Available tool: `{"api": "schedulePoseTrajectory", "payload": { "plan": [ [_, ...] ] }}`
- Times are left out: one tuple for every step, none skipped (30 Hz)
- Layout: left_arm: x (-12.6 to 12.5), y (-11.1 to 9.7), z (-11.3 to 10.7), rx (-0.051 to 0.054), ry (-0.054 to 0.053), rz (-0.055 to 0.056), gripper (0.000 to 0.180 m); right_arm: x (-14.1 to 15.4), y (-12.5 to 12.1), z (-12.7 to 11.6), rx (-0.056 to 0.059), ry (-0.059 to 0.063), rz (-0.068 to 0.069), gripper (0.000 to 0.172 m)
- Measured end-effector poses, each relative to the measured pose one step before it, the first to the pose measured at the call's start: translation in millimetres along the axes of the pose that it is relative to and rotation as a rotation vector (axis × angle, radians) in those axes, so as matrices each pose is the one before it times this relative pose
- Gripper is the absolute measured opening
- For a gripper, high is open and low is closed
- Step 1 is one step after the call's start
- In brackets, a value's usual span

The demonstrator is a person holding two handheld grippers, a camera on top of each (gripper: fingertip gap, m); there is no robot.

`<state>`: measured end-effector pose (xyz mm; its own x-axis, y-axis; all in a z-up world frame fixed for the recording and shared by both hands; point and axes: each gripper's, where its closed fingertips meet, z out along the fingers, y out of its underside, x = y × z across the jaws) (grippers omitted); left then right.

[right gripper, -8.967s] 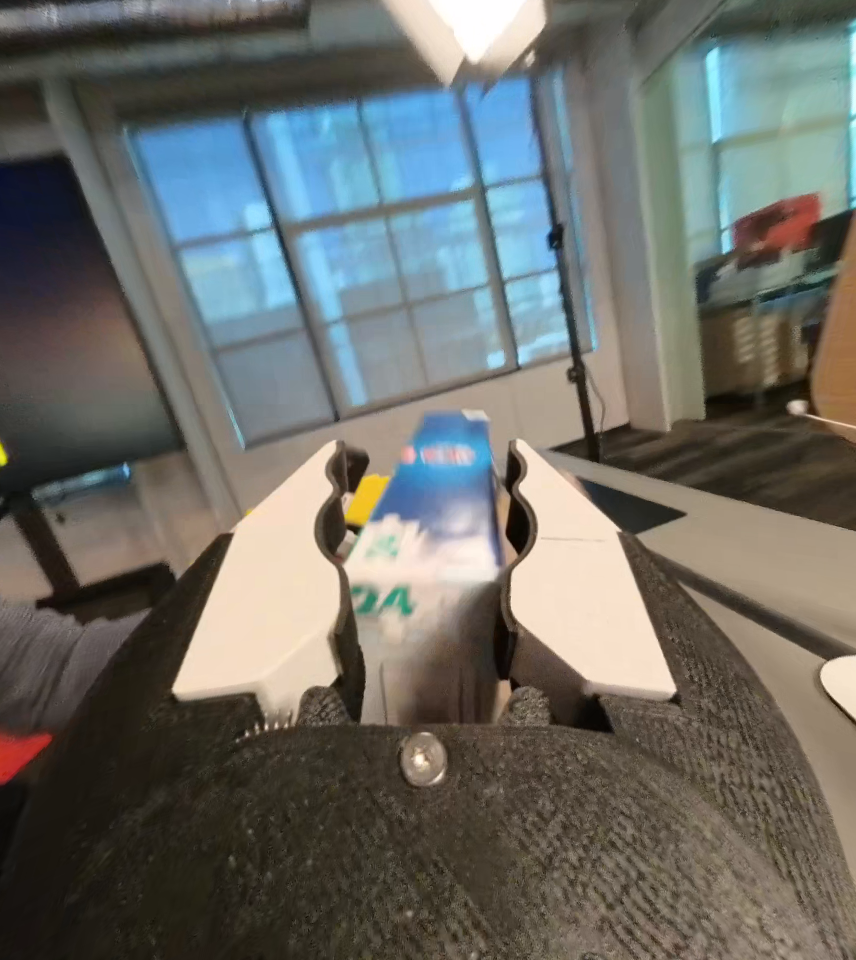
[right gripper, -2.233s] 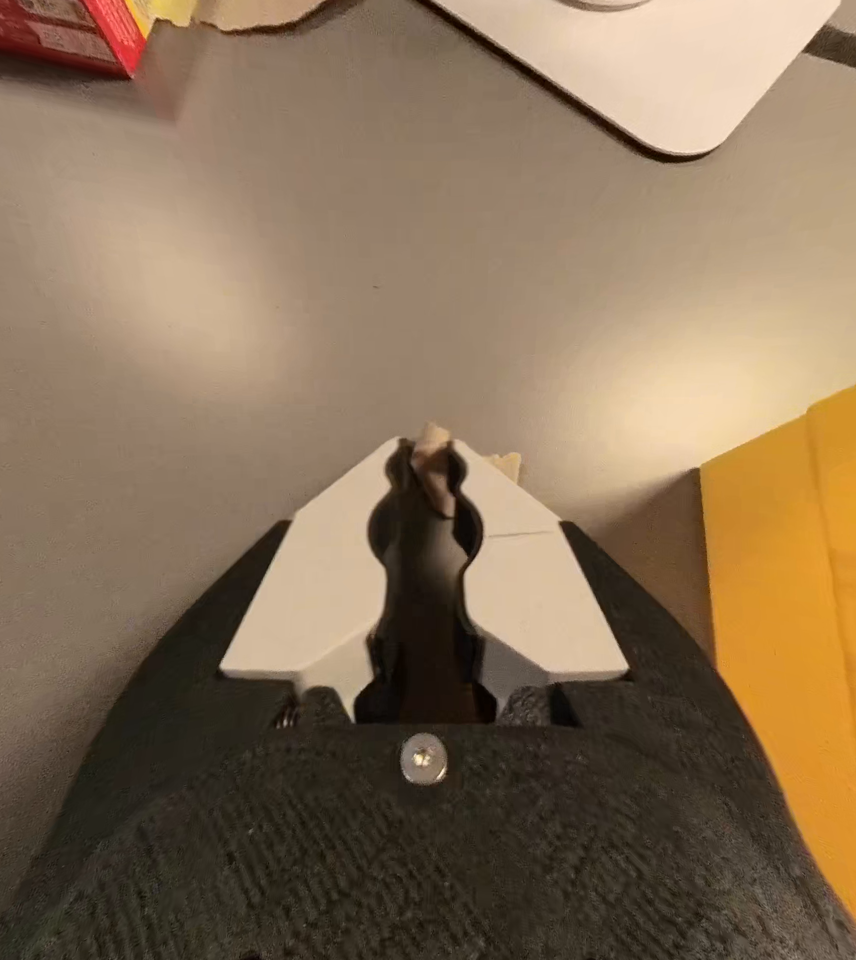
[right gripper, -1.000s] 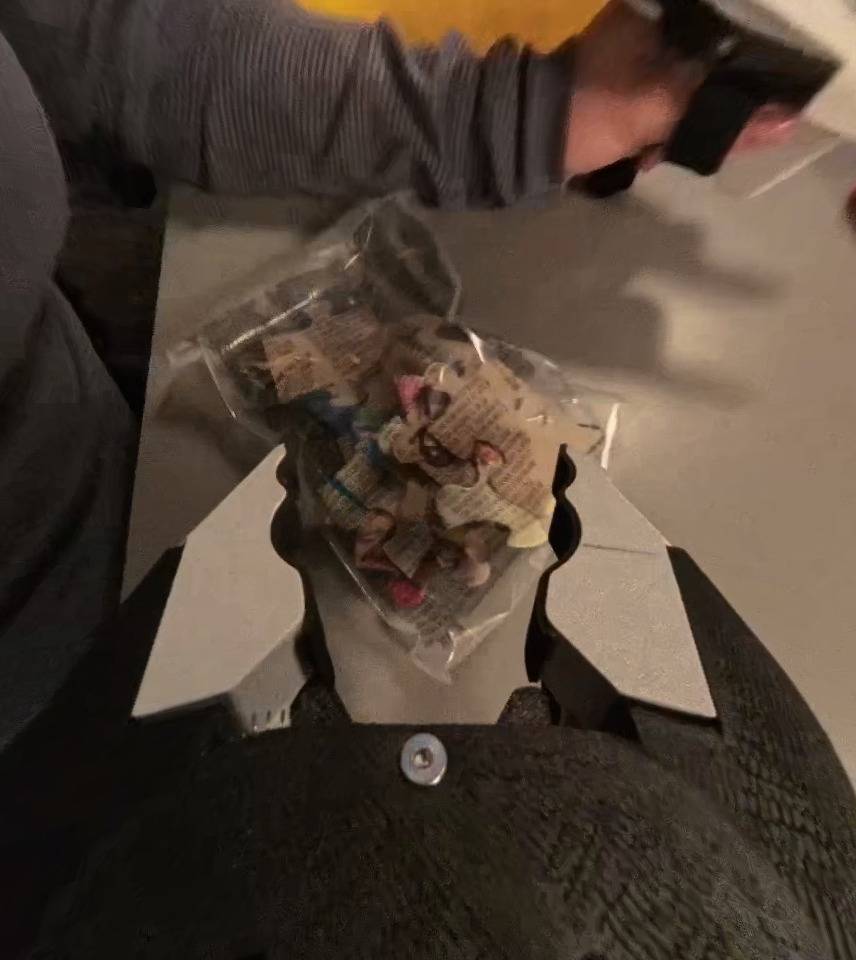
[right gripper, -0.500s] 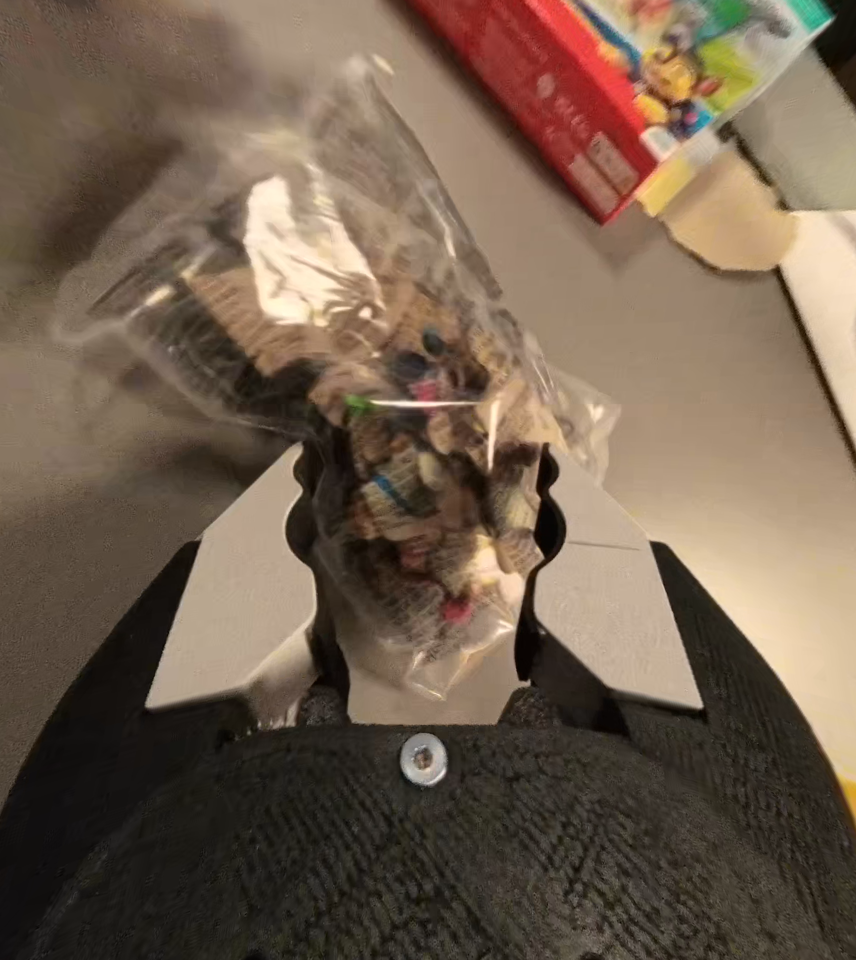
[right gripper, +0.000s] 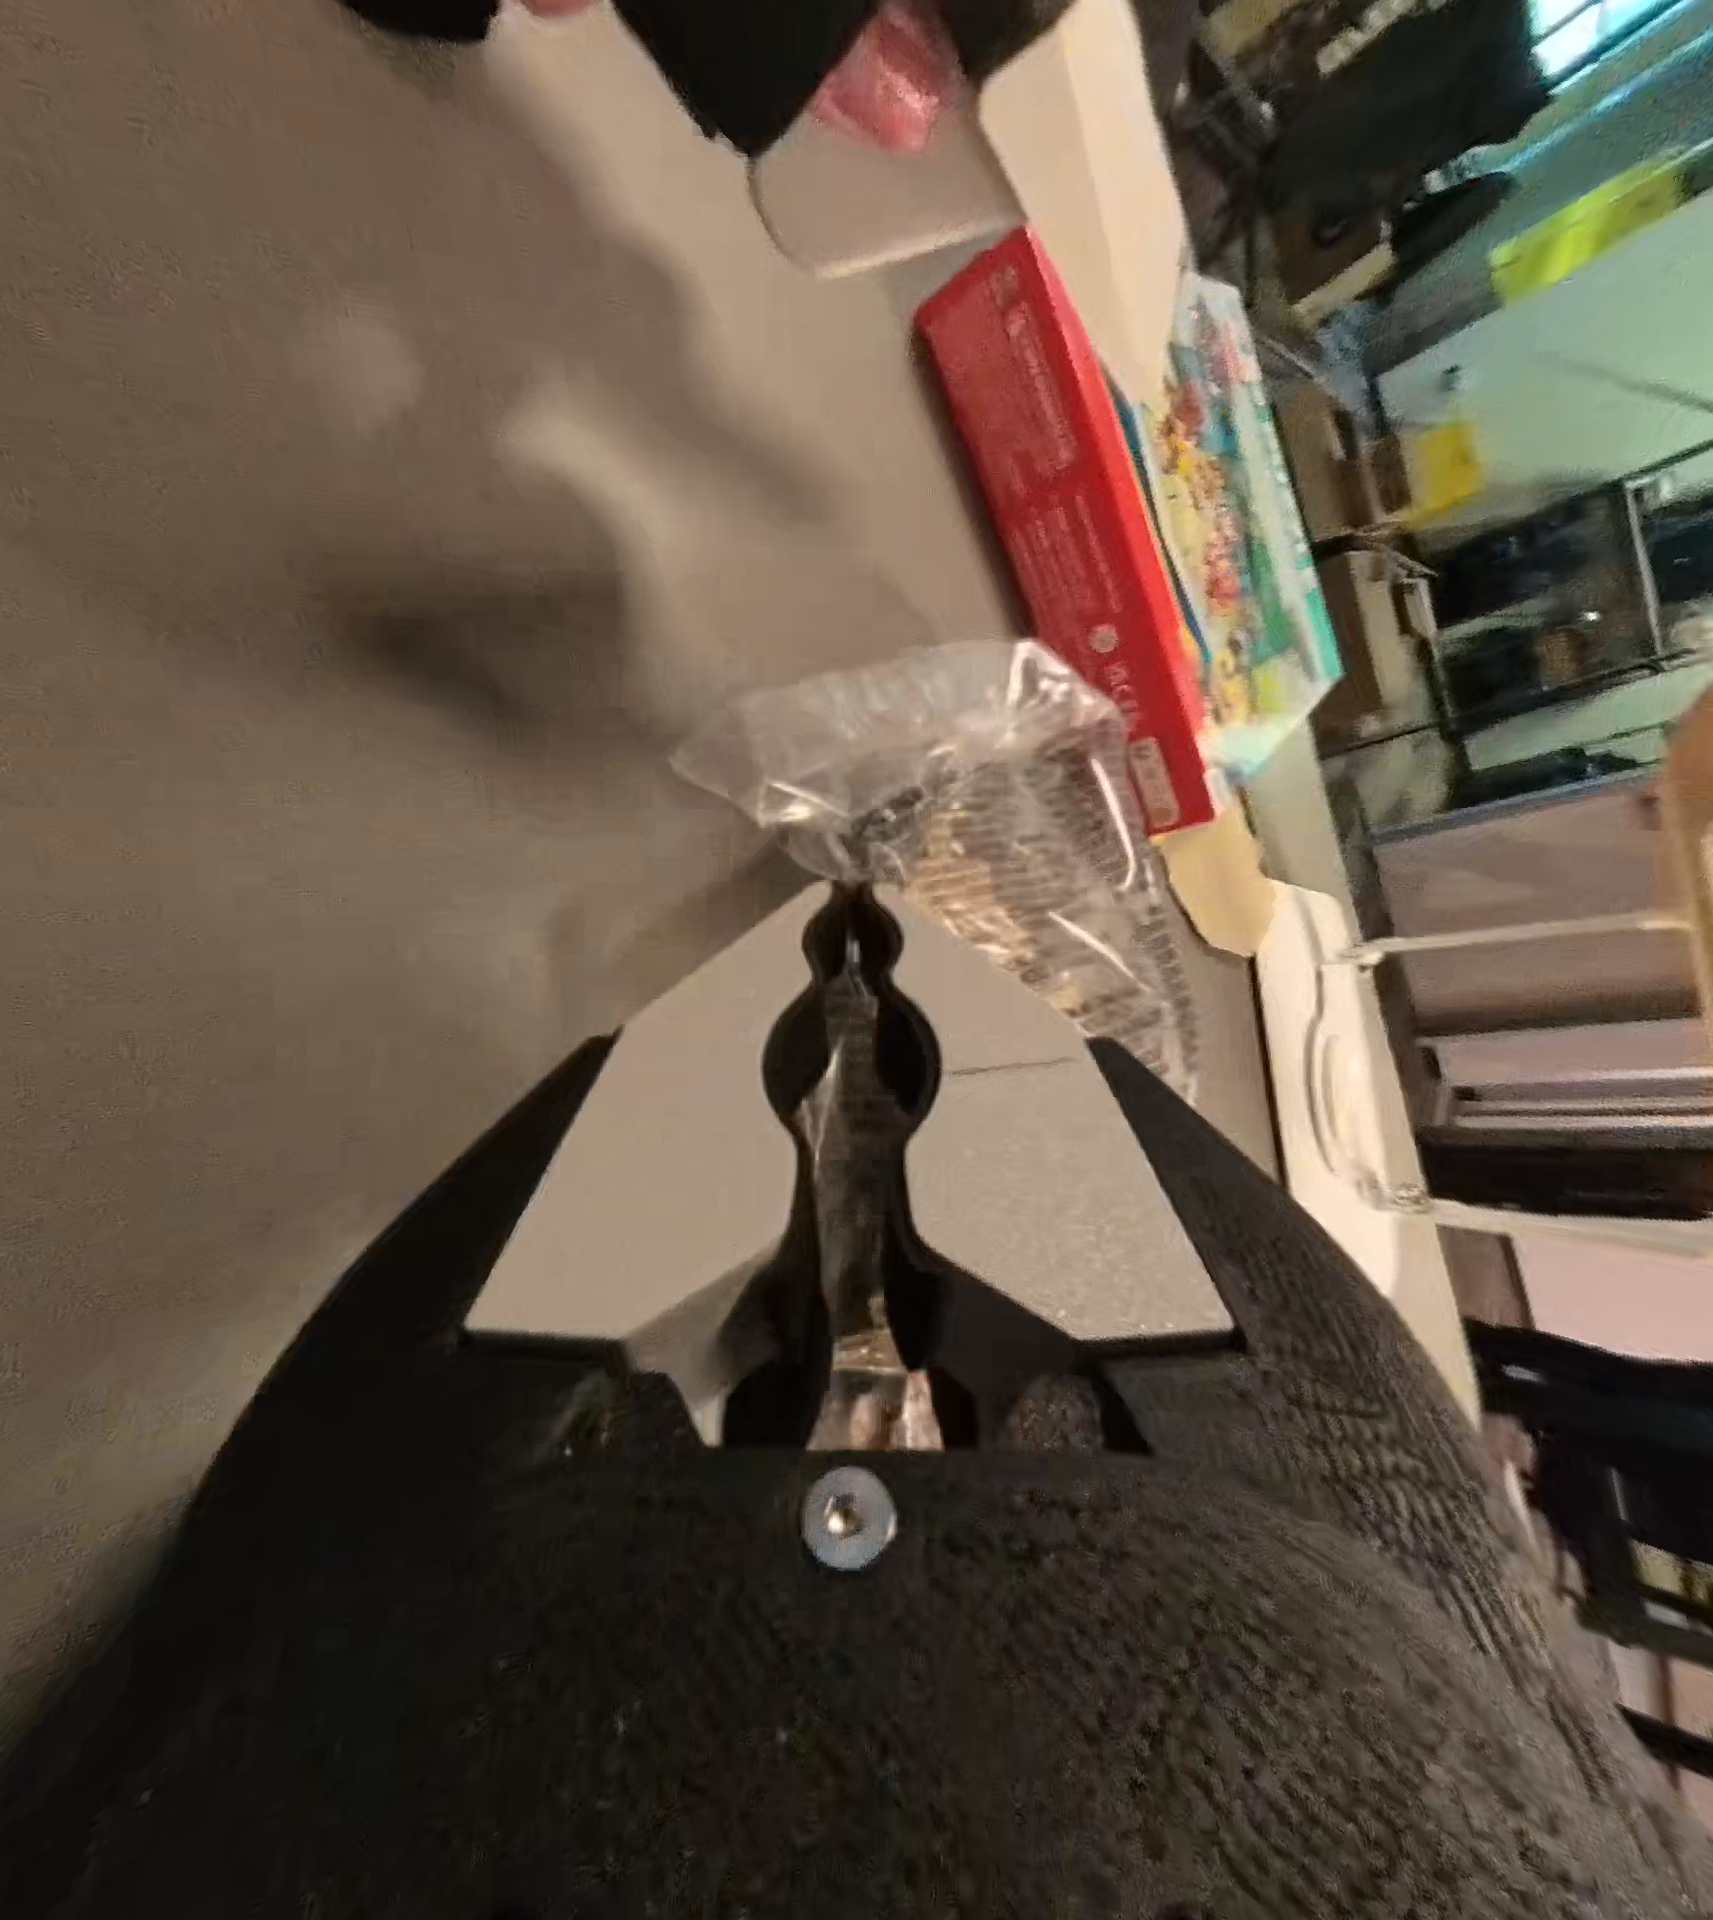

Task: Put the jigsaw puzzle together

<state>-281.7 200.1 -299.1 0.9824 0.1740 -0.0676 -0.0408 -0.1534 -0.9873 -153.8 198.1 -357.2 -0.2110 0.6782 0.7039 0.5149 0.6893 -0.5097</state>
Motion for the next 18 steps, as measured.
{"api": "schedulePoseTrajectory", "payload": {
  "plan": [
    [-0.37, -0.10, -0.03, 0.0011, -0.0004, -0.0031, 0.073, 6.62, -2.87, -0.36, 0.0127, 0.0142, 0.0198, 0.000],
    [-0.34, -0.13, 0.01, 0.0004, -0.0003, -0.0032, 0.073, 9.01, -5.17, -3.24, 0.0320, 0.0034, 0.0597, 0.000],
    [-0.39, 0.01, 0.02, 0.0002, -0.0002, -0.0035, 0.073, 11.54, -8.03, -6.17, 0.0502, -0.0059, 0.0977, 0.000],
    [-0.28, -0.03, -0.07, 0.0005, 0.0000, -0.0034, 0.073, 12.96, -12.44, -9.15, 0.0731, -0.0166, 0.1274, 0.000],
    [-0.25, -0.24, -0.04, 0.0013, -0.0001, -0.0027, 0.073, 13.19, -16.80, -11.17, 0.0878, -0.0262, 0.1452, 0.000],
    [-0.03, -0.10, 0.00, 0.0009, 0.0005, -0.0017, 0.073, 12.47, -20.00, -12.20, 0.0932, -0.0283, 0.1471, 0.000],
    [-0.17, 0.02, 0.03, -0.0001, -0.0003, -0.0010, 0.073, 10.45, -20.98, -11.76, 0.0916, -0.0281, 0.1345, 0.000],
    [0.03, 0.04, 0.07, -0.0004, 0.0001, 0.0000, 0.073, 7.23, -17.78, -9.42, 0.0718, -0.0329, 0.1166, 0.000],
    [0.16, -0.03, 0.18, 0.0000, 0.0005, 0.0006, 0.072, 4.19, -12.09, -6.49, 0.0434, -0.0411, 0.0988, 0.000],
    [0.38, 0.04, 0.10, -0.0005, 0.0010, 0.0013, 0.072, 3.06, -5.74, -4.11, 0.0190, -0.0408, 0.0773, 0.000],
    [0.02, 0.12, 0.05, -0.0003, -0.0006, 0.0016, 0.072, 3.94, 0.71, -2.40, -0.0029, -0.0340, 0.0569, 0.000],
    [0.28, -0.06, -0.03, 0.0004, 0.0006, 0.0013, 0.072, 7.17, 6.82, -1.41, -0.0248, -0.0196, 0.0433, 0.000],
    [0.01, -0.04, -0.07, 0.0004, 0.0001, -0.0001, 0.073, 10.24, 10.67, -0.93, -0.0320, -0.0070, 0.0335, 0.000],
    [-0.10, -0.07, -0.11, 0.0008, 0.0003, -0.0012, 0.073, 10.64, 11.81, -0.57, -0.0267, -0.0122, 0.0395, 0.000],
    [-0.10, -0.24, -0.17, 0.0014, 0.0001, -0.0019, 0.073, 10.27, 10.75, -0.92, -0.0140, -0.0187, 0.0587, 0.000],
    [-0.17, -0.19, -0.12, 0.0017, 0.0002, -0.0021, 0.073, 10.40, 8.26, -1.92, 0.0009, -0.0153, 0.0651, 0.000],
    [-0.20, -0.11, -0.16, 0.0012, 0.0001, -0.0020, 0.073, 9.75, 5.52, -2.92, 0.0126, -0.0054, 0.0460, 0.000],
    [-0.06, -0.07, -0.02, 0.0006, 0.0003, -0.0017, 0.073, 10.42, 4.18, -3.74, 0.0137, 0.0140, 0.0235, 0.000]
  ]
}}
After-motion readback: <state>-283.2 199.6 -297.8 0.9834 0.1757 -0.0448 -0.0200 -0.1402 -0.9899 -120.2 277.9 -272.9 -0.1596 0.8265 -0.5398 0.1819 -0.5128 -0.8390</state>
